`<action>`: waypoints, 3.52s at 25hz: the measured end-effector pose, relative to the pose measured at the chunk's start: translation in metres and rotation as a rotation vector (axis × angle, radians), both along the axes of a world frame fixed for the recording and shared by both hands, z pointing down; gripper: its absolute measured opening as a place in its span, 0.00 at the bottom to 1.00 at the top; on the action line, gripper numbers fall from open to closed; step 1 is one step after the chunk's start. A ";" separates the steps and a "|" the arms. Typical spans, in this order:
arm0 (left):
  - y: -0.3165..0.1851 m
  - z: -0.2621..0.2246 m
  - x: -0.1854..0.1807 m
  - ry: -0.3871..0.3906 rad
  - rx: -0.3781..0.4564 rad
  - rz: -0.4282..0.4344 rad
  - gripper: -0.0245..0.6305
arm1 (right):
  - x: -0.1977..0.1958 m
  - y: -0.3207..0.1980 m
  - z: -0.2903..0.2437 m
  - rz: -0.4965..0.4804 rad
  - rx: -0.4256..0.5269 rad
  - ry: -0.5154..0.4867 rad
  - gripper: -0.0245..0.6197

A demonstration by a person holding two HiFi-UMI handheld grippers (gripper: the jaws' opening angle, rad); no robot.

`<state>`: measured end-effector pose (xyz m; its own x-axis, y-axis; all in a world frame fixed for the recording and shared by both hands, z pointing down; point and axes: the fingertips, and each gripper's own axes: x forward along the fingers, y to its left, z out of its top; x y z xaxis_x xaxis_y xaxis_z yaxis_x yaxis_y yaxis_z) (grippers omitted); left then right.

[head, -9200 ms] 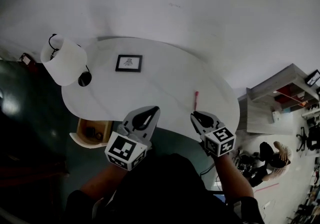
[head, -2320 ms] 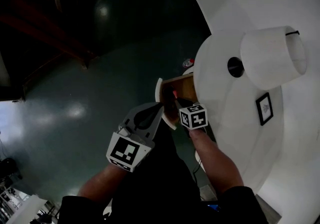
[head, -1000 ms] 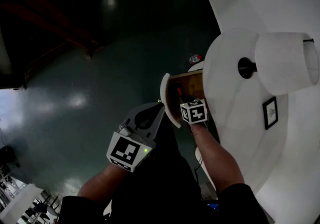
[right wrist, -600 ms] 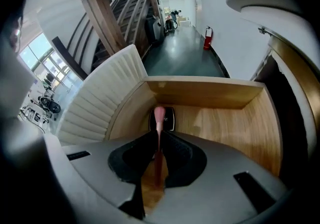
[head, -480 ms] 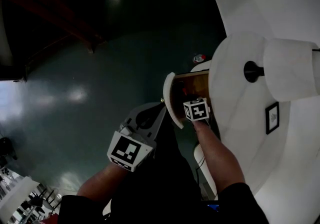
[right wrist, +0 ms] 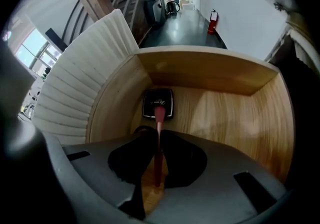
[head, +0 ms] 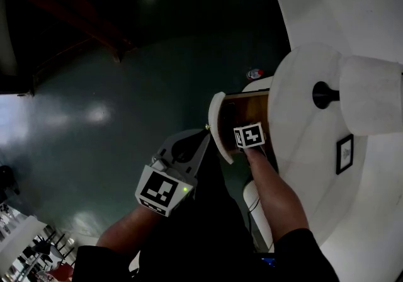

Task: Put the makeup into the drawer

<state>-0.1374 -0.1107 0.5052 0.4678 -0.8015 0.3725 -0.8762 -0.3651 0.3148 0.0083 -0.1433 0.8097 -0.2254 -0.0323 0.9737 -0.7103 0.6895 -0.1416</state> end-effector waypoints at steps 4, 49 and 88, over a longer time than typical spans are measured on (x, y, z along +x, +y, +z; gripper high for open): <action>0.002 0.006 -0.001 -0.001 -0.015 0.002 0.05 | -0.001 0.006 0.007 -0.003 -0.036 0.000 0.11; 0.075 -0.143 0.049 0.026 0.169 0.290 0.05 | 0.019 0.119 -0.381 0.332 0.479 -0.650 0.08; 0.286 -0.257 0.318 0.049 0.376 0.737 0.05 | 0.276 0.390 -0.564 0.681 1.184 -0.609 0.06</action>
